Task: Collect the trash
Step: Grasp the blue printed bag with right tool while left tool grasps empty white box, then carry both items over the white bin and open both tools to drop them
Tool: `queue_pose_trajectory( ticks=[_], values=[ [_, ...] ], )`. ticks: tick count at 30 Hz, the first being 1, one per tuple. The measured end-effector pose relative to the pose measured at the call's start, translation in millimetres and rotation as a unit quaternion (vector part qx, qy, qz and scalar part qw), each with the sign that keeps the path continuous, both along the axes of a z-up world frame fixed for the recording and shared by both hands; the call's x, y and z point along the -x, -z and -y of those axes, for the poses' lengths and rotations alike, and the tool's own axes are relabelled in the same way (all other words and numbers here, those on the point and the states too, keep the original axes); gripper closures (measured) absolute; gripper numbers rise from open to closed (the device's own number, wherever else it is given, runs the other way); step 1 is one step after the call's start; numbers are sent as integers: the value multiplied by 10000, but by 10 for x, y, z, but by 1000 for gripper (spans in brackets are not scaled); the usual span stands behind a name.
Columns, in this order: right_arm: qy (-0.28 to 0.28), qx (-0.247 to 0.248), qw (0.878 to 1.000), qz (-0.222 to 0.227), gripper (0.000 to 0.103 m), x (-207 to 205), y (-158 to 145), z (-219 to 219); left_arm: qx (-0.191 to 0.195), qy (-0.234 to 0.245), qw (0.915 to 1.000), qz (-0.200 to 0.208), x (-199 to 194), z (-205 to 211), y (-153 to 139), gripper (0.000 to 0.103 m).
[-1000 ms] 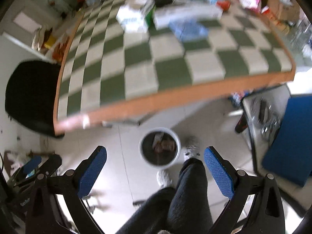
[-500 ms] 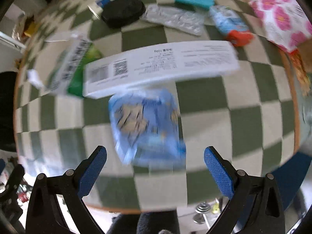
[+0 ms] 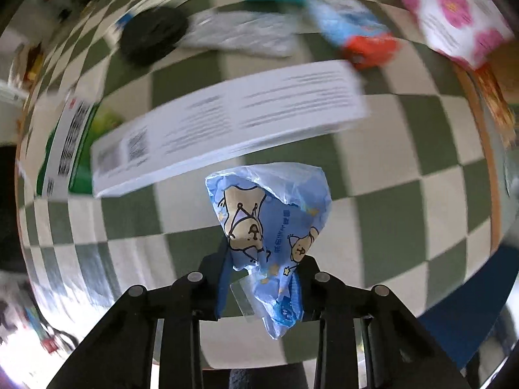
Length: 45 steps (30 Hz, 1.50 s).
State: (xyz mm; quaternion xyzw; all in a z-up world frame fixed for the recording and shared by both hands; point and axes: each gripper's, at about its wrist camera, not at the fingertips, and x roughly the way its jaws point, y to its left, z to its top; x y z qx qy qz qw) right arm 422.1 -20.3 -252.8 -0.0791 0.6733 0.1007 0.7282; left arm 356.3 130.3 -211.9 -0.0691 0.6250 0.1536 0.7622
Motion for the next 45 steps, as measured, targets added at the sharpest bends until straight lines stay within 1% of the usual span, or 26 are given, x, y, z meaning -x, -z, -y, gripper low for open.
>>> queue_pose_trajectory(
  ticks=[3, 7, 9, 10, 11, 12, 14, 15, 18, 20, 21, 24, 27, 30, 33, 38, 40, 43, 45],
  values=[
    [295, -34, 9996, 26, 72, -153, -45, 179, 144, 301, 9989, -322, -289, 21, 198, 0],
    [591, -56, 9982, 26, 72, -299, -32, 325, 459, 573, 9951, -656, -492, 36, 454, 0],
    [699, -92, 9975, 6, 72, -283, -33, 389, 517, 600, 9940, -750, -551, 37, 554, 2],
    [731, -104, 9973, 0, 72, -298, -28, 399, 538, 584, 9941, -744, -565, 31, 574, 6],
    [744, -103, 9972, -6, 72, -313, -20, 403, 566, 528, 9945, -712, -580, 17, 588, 19],
    [751, -94, 9971, -3, 72, -327, -16, 406, 585, 484, 9947, -693, -586, 5, 590, 25],
    [780, -98, 9969, -11, 72, -323, -10, 407, 677, 403, 9954, -551, -585, -10, 551, 29],
    [787, -96, 9969, -13, 72, -333, -5, 409, 657, 354, 9960, -495, -574, -6, 521, 29],
    [806, -108, 9967, -6, 72, -377, -18, 451, 514, 281, 9977, -350, -508, 26, 437, 29],
    [792, -132, 9968, 25, 72, -325, -43, 496, 413, 217, 9986, -242, -432, 61, 359, 29],
    [793, -143, 9967, 40, 72, -256, 20, 496, 325, 151, 9992, -166, -365, 79, 302, 29],
    [669, -187, 9975, 112, 73, -173, -44, 465, 210, -40, 9998, 44, -154, 111, 159, 29],
    [565, -355, 9977, 141, 73, -62, -113, 436, 121, -280, 9991, 292, 99, 125, -7, 29],
    [416, -434, 9979, 245, 73, 103, -201, 368, 95, -501, 9973, 527, 422, 44, -140, 29],
    [305, -538, 9975, 341, 73, 338, -358, 278, 156, -682, 9950, 717, 716, -66, -249, 29],
    [51, -743, 9955, 589, 73, 873, -668, 85, 211, -844, 9909, 1030, 1412, -74, -428, 29],
    [-62, -825, 9941, 701, 73, 1179, -788, 10, 238, -848, 9898, 1122, 1713, -59, -472, 29],
    [-178, -913, 9925, 792, 73, 1648, -925, -59, 363, -833, 9883, 1229, 2138, -26, -490, 29],
    [-229, -961, 9915, 847, 73, 1964, -975, -62, 474, -791, 9880, 1238, 2415, 1, -454, 29]
  ],
)
